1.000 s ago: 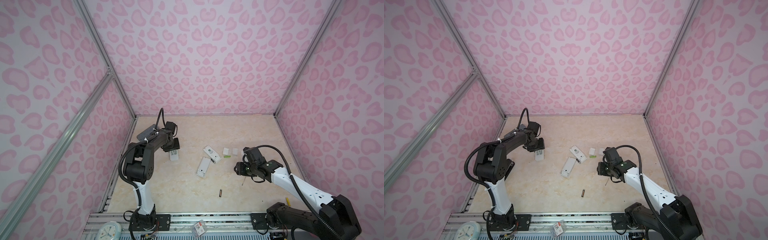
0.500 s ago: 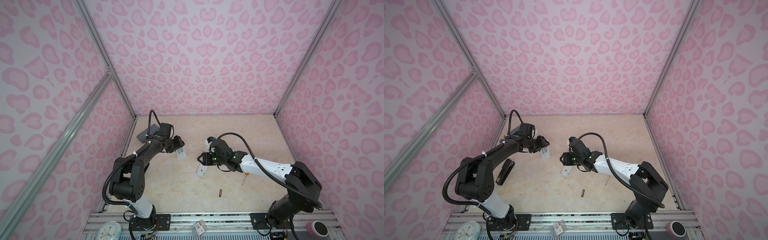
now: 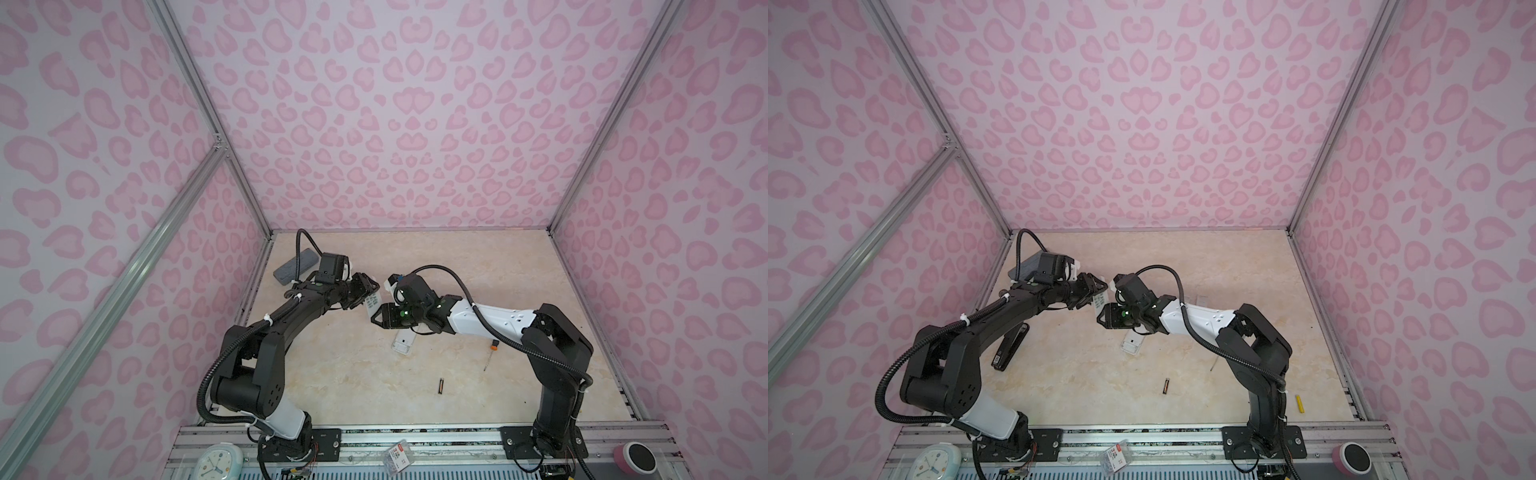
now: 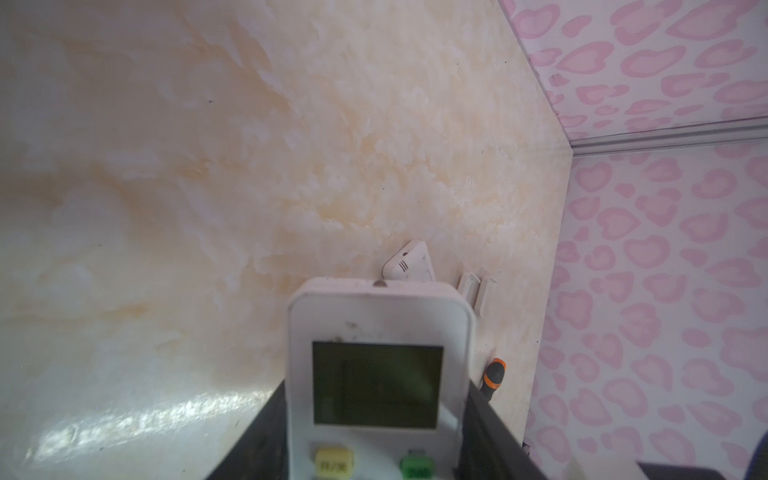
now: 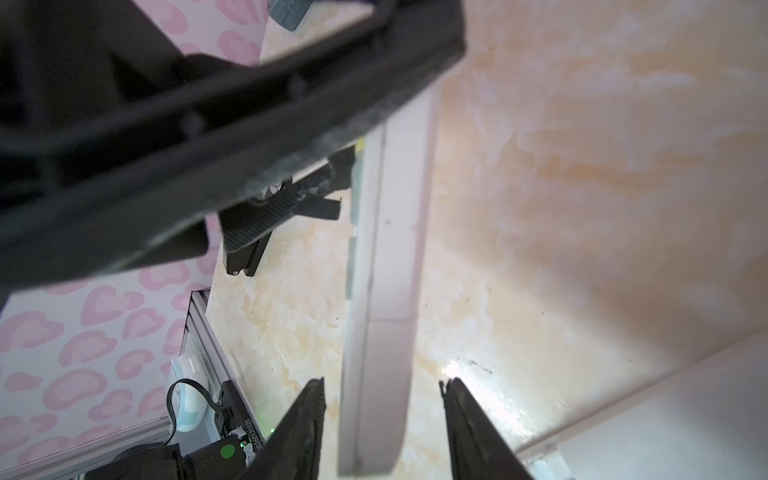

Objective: Unload the batteries from the remote control

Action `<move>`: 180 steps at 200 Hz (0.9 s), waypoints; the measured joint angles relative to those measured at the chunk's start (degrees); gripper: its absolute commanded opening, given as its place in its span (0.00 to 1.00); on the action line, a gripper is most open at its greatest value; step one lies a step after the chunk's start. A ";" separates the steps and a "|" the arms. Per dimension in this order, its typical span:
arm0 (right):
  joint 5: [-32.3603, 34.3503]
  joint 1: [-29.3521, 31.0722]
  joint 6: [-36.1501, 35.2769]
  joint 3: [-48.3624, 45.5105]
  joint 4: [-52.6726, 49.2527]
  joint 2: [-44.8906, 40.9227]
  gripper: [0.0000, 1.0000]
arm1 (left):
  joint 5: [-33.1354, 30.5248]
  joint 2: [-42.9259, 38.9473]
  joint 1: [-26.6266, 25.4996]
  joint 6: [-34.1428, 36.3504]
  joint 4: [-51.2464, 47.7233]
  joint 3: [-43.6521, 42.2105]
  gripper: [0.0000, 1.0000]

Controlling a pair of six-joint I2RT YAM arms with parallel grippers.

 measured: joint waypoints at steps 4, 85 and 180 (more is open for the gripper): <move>-0.22 -0.04 0.02 0.02 0.22 0.17 0.40 | 0.02 -0.33 0.00 0.00 0.04 -0.31 0.32; -1.44 0.31 1.79 1.27 3.56 2.05 0.17 | -0.46 -4.17 -0.52 -0.33 1.11 -6.08 0.34; 6.58 2.25 -7.69 2.58 -4.33 -0.50 0.08 | -2.97 -10.32 -0.37 1.16 -3.04 -4.24 0.86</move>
